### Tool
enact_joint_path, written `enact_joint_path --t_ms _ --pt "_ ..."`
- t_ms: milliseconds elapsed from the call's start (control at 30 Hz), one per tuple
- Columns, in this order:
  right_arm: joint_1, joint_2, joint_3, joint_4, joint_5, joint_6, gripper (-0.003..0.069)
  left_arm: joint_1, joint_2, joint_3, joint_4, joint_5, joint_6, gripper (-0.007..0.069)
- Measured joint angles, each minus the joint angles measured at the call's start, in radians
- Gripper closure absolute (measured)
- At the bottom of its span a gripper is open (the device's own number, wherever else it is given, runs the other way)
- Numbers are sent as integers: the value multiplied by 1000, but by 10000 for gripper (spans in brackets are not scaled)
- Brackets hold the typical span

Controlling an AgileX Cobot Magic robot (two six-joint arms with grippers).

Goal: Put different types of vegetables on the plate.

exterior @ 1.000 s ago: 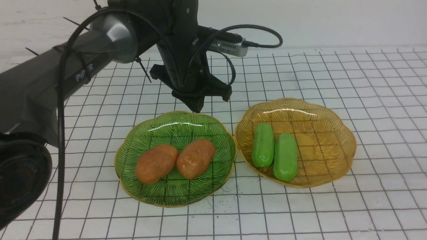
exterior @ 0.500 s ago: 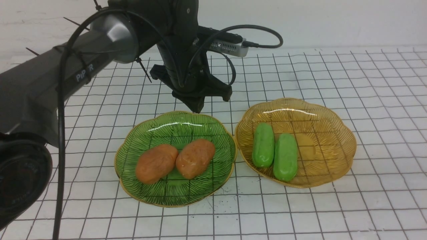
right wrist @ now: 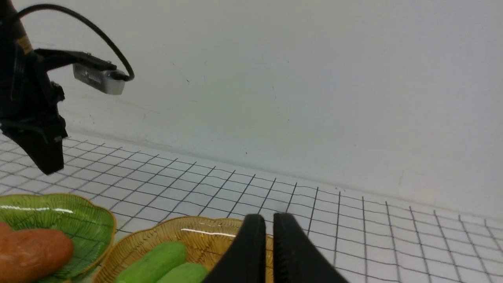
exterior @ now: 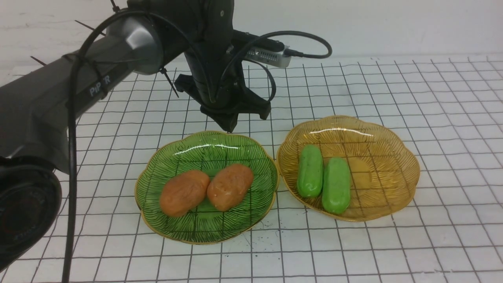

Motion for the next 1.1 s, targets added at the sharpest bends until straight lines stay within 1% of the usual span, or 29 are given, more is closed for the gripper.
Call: enact_joint_path --t_ms 133,300,367,633,733,833,967,1000,1033,1100 --pt "-86 -66 98 -118 -2 -1 633 0 0 0 19 0 1 632" --pt "-150 -124 203 -156 10 -1 633 0 -6 0 19 0 52 632" --pt "-156 -155 234 -159 15 -1 633 0 -30 0 19 0 80 632" --pt "-158 -220 264 -163 36 -1 633 0 -197 0 -31 3 91 632" --pt "-158 -220 264 -163 99 -1 633 -1 -292 0 -63 14 93 632" --pt "-158 -220 264 -163 176 -2 633 -2 -386 13 -67 18 97 632" --pt "-158 -220 263 -163 200 -2 633 -2 -515 86 -61 19 97 632" --pt "-158 -220 261 -163 203 -2 633 -2 -586 159 -52 19 97 632" --pt "-158 -220 262 -163 204 -2 633 -2 -594 169 -52 19 97 632" --pt "-158 -220 262 -163 207 -2 633 -2 -678 279 -38 20 97 632"
